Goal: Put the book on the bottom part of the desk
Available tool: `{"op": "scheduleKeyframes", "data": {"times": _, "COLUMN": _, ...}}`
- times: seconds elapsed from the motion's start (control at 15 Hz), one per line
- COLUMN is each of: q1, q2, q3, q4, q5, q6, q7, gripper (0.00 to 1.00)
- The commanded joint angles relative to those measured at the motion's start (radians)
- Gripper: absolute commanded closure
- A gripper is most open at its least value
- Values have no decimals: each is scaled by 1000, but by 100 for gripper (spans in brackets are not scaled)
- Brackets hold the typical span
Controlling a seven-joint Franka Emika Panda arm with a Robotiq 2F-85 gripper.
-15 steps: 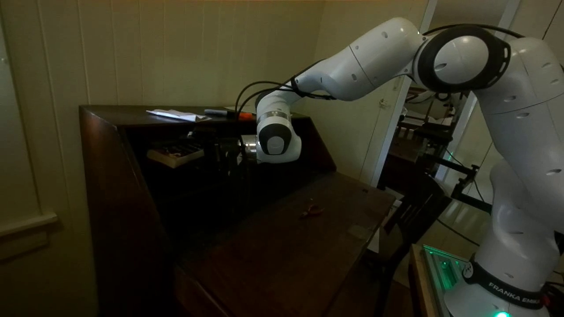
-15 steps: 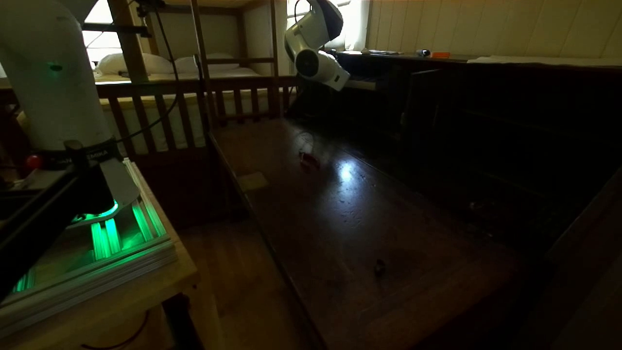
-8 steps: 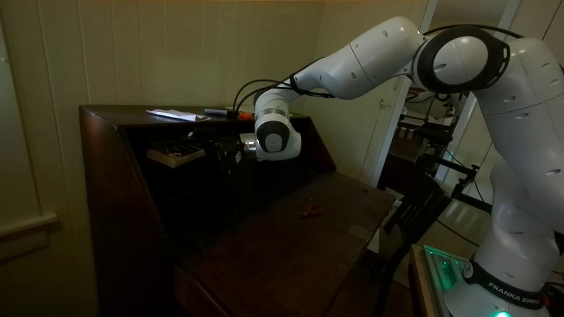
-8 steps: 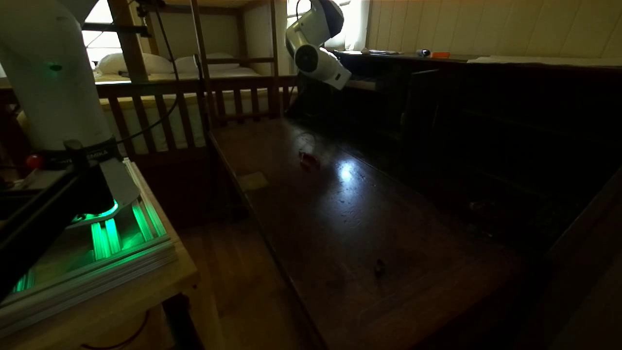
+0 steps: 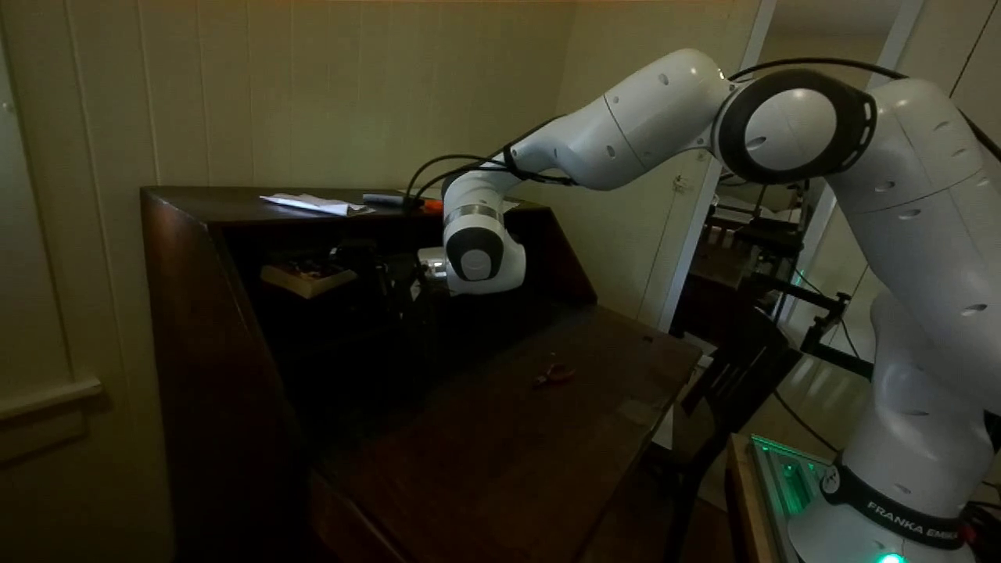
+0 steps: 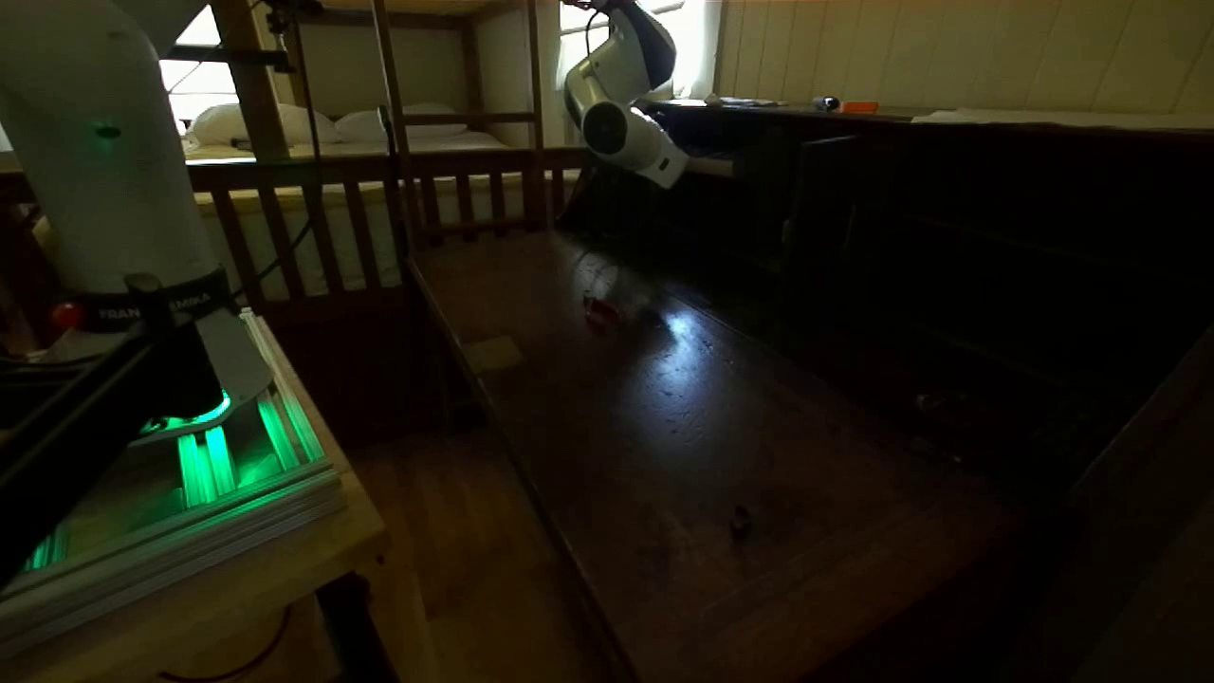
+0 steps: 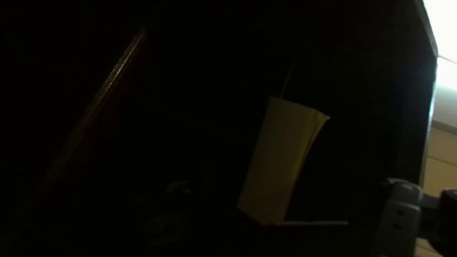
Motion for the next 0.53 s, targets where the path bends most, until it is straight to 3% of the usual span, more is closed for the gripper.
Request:
{"op": "scheduleKeyframes", "data": {"times": 0.0, "q1": -16, "q2": 51, "q3": 15, "q4": 81, "q5": 20, "q6": 6, "q7": 1, "gripper": 34}}
{"op": "scheduleKeyframes", "data": {"times": 0.07, "q1": -18, "q2": 58, "q3": 16, "q4": 90, "q5": 23, "q6": 3, "q7": 2, "gripper": 40}}
{"op": "scheduleKeyframes", "data": {"times": 0.2, "q1": -22, "q2": 71, "q3": 18, "q4": 105, "q5": 32, "q6": -5, "q7": -4, "gripper": 38}}
{"op": "scheduleKeyframes", "data": {"times": 0.33, "q1": -23, "q2": 77, "q3": 19, "q4": 114, "q5": 37, "q6": -7, "q7": -7, "gripper": 42}}
{"op": "scheduleKeyframes", "data": {"times": 0.47, "q1": -25, "q2": 74, "q3": 21, "q4": 115, "q5": 48, "q6": -14, "q7": -12, "gripper": 67}}
